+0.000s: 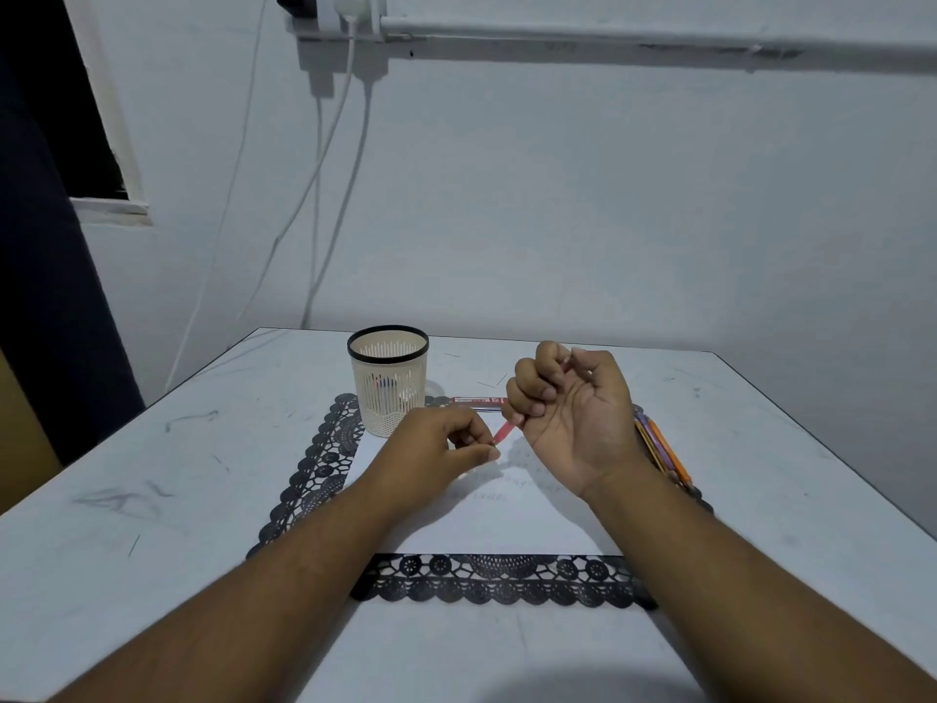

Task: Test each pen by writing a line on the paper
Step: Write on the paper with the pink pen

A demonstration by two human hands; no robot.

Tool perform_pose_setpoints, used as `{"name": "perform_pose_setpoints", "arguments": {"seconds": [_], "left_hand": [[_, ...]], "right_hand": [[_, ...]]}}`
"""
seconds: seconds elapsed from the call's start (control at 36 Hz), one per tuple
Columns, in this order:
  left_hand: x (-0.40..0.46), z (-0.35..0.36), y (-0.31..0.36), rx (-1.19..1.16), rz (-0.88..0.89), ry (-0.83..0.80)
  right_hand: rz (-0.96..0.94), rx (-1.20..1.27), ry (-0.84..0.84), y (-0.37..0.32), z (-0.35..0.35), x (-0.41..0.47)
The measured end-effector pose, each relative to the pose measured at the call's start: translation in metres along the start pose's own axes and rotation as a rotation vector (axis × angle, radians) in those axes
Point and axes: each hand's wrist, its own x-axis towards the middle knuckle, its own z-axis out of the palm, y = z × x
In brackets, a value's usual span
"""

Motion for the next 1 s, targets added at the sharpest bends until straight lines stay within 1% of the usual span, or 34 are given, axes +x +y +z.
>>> {"name": "perform_pose_setpoints", "arguments": {"seconds": [0.22, 0.39, 0.47, 0.58, 0.81, 1.0], "left_hand": [[-0.001, -0.001, 0.002, -0.020, -0.016, -0.033], [-0.002, 0.000, 0.002, -0.014, -0.006, -0.013], [-0.002, -0.001, 0.001, -0.011, -0.017, 0.000], [-0.001, -0.001, 0.001, -0.023, -0.039, -0.008], [-0.002, -0.001, 0.003, -0.028, -0.051, -0.037], [-0.001, -0.001, 0.002, -0.025, -0.050, -0.043]], "right_hand": [[-0.006, 0.035, 0.031, 0.001, 0.003, 0.000], [-0.027, 0.006, 0.145, 0.002, 0.006, 0.002], [-0.003, 0.022, 0.170, 0.003, 0.009, 0.002], [0.003, 0.082, 0.149, 0.003, 0.012, -0.001], [-0.014, -0.005, 0.135, 0.001, 0.012, -0.001], [-0.029, -0.012, 0.096, 0.001, 0.010, -0.001]]}}
